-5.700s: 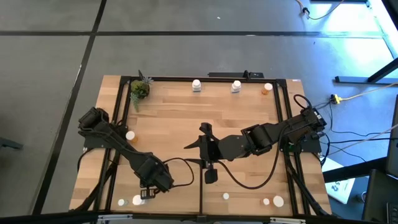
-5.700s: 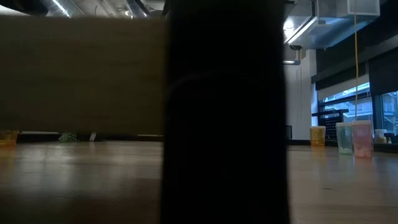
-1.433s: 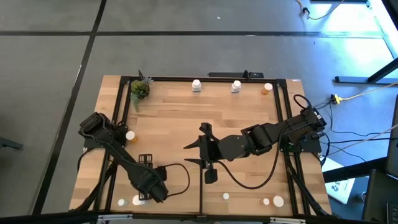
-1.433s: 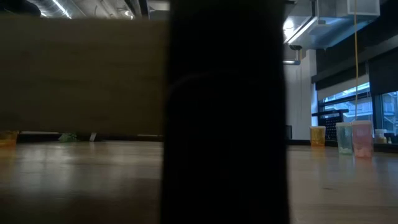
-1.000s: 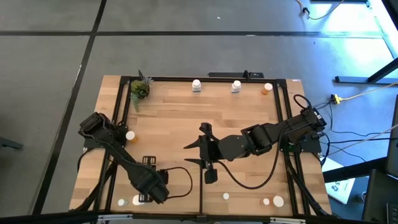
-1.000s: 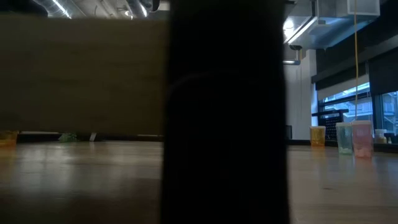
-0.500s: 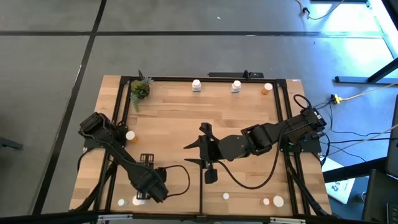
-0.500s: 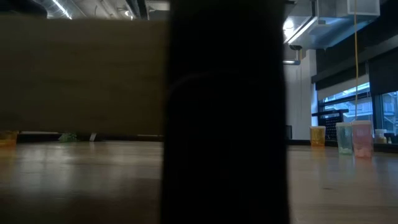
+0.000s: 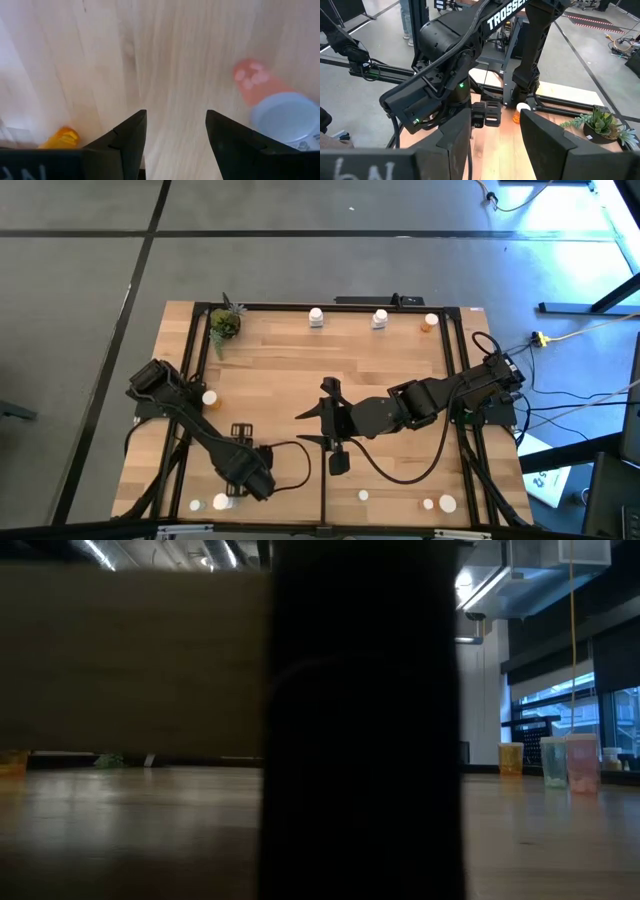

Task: Pick and place medicine bottles onto shelf by color
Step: Put the top left pink pill bottle on the shelf

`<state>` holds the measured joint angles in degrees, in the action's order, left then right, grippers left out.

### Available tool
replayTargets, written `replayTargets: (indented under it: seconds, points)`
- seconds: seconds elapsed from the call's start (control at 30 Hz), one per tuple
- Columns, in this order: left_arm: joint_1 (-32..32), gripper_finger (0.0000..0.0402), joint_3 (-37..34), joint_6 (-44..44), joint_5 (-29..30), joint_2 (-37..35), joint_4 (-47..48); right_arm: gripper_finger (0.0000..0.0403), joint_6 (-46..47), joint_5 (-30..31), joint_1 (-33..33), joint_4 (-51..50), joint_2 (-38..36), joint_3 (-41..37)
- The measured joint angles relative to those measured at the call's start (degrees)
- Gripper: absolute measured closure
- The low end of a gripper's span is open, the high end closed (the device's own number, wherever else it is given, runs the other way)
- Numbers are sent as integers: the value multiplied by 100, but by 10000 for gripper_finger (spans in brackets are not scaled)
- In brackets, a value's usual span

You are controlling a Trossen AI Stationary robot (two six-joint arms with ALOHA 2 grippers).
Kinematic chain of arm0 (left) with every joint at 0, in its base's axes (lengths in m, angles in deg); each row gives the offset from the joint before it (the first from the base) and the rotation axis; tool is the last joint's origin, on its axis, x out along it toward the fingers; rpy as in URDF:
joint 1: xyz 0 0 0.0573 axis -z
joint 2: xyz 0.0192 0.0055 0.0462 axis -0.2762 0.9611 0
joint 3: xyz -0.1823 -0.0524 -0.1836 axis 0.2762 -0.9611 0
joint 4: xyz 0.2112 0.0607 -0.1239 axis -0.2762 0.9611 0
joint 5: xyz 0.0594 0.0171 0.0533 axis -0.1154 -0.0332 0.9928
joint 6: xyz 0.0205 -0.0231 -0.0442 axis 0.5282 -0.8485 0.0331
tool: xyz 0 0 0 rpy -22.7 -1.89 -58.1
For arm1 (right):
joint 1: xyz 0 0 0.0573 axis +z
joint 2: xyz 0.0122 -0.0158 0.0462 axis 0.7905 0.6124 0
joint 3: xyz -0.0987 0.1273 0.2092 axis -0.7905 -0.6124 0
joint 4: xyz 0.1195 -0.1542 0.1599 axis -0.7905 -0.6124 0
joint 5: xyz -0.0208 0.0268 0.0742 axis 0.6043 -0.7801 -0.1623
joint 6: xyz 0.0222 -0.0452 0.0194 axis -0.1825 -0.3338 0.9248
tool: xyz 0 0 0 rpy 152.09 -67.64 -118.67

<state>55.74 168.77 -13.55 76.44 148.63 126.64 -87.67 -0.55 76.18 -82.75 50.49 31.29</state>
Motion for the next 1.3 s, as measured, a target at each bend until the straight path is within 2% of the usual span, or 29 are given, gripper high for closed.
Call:
replayTargets:
  seconds: [0.97, 1.3]
  points:
    - [-48, 205, 0, 299, 9, -1, -183, 230, 0, 1, 2, -2, 0, 0]
    - [-48, 205, -196, 258, -34, 0, -533, 230, 0, 2, 1, -2, 0, 1]
